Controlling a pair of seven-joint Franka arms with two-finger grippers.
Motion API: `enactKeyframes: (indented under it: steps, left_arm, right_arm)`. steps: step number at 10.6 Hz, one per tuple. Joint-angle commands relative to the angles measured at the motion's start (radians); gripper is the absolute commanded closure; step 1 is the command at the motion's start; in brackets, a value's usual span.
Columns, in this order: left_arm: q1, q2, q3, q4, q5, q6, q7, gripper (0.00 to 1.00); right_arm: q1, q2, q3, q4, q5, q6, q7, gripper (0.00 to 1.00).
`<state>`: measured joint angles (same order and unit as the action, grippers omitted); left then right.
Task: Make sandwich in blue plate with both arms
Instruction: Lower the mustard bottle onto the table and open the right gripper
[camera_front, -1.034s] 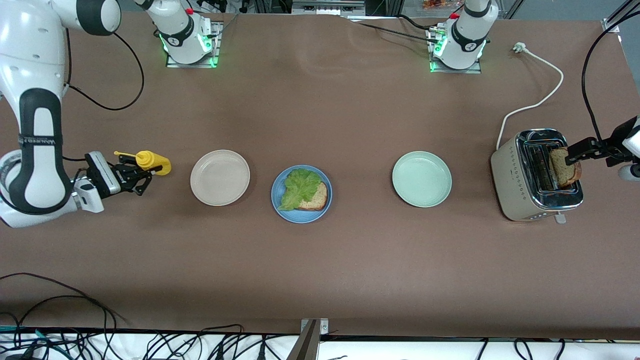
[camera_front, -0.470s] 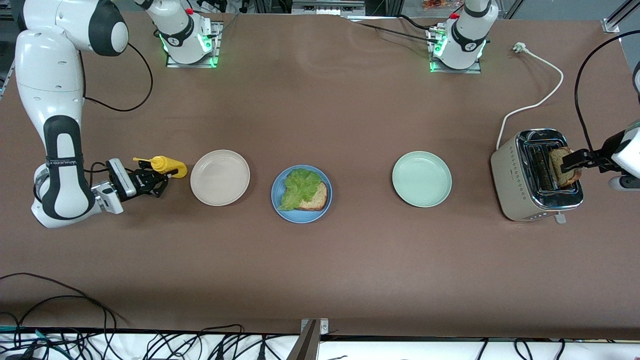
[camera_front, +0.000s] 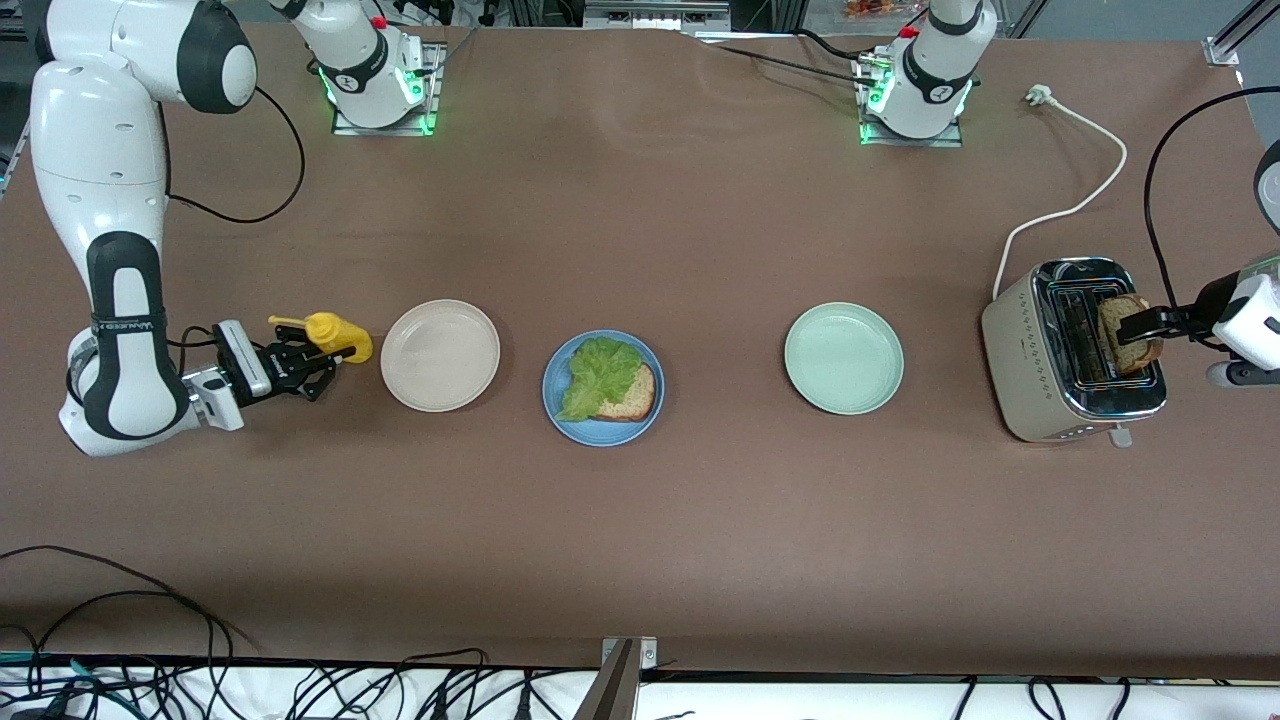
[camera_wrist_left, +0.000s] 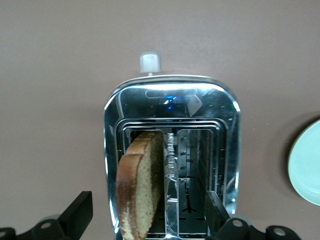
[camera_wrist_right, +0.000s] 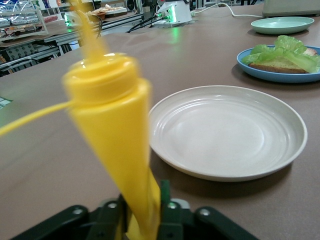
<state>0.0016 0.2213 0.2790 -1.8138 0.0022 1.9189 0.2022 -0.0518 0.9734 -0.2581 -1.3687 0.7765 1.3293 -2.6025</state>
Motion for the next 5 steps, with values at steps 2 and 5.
enactKeyframes:
  steps: [2,5]
  left_arm:
    - [0.018,0.023,0.009,-0.018,-0.021,0.014,0.022,0.35]
    - [0.029,0.035,0.009,-0.038,-0.021,0.034,0.022,0.35]
  right_arm:
    - [-0.013,-0.007,0.007,0.014,-0.016,-0.01,0.007,0.0]
    - [-0.02,-0.012,-0.051,0.02,-0.019,-0.027,0.031,0.0]
